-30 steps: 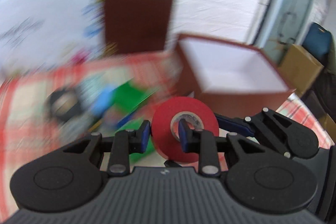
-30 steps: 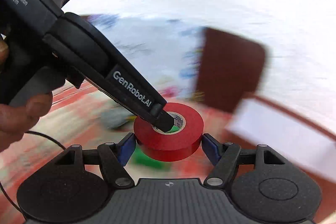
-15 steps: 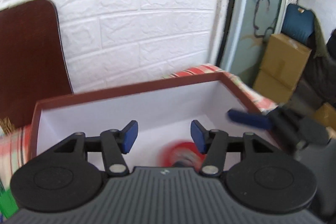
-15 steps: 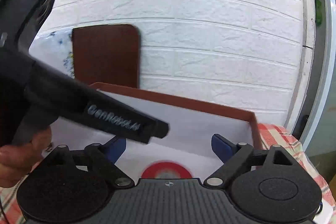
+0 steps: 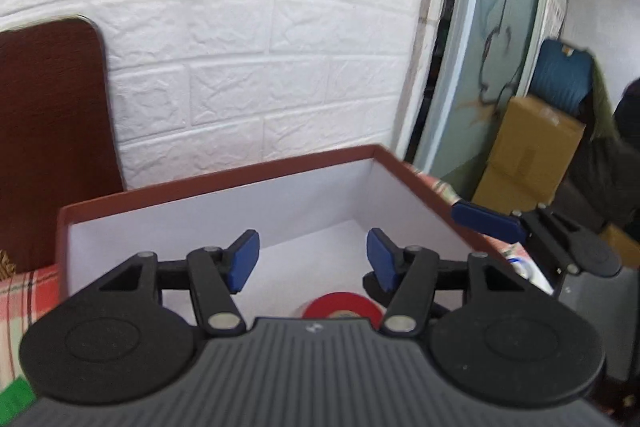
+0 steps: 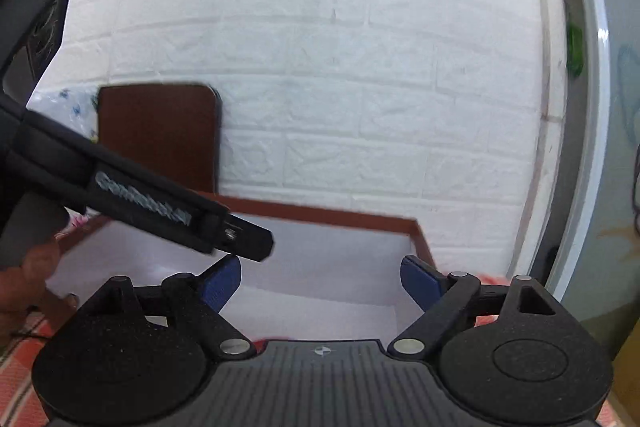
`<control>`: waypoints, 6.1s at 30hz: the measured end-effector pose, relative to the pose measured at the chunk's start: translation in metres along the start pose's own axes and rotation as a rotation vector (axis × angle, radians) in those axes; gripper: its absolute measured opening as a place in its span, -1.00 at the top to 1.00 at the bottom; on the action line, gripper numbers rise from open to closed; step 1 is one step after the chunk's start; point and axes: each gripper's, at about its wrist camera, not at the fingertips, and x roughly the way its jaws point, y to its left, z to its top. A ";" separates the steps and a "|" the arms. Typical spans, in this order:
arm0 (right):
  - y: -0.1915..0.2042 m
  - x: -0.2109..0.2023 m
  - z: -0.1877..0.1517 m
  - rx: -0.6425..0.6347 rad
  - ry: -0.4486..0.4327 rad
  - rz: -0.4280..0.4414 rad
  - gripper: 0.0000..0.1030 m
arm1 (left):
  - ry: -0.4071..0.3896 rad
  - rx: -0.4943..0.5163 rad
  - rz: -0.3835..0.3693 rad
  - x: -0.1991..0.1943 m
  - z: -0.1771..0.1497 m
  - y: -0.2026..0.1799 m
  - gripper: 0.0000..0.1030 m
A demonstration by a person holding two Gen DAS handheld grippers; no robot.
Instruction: Organize objects
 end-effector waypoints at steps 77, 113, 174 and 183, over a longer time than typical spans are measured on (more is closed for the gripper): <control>0.308 -0.058 -0.023 -0.155 0.240 0.485 -0.21 | 0.061 -0.414 0.283 -0.269 -0.187 0.210 -0.25; 0.144 -0.030 0.019 -0.078 0.006 0.032 -0.64 | 0.030 -0.043 0.101 -0.098 -0.010 0.053 0.42; 0.137 -0.200 0.005 0.392 0.101 0.073 -0.60 | 0.034 -0.001 0.466 -0.257 -0.132 0.009 -0.51; 0.141 -0.200 0.004 0.379 0.105 0.083 -0.60 | 0.027 0.006 0.476 -0.263 -0.138 0.009 -0.57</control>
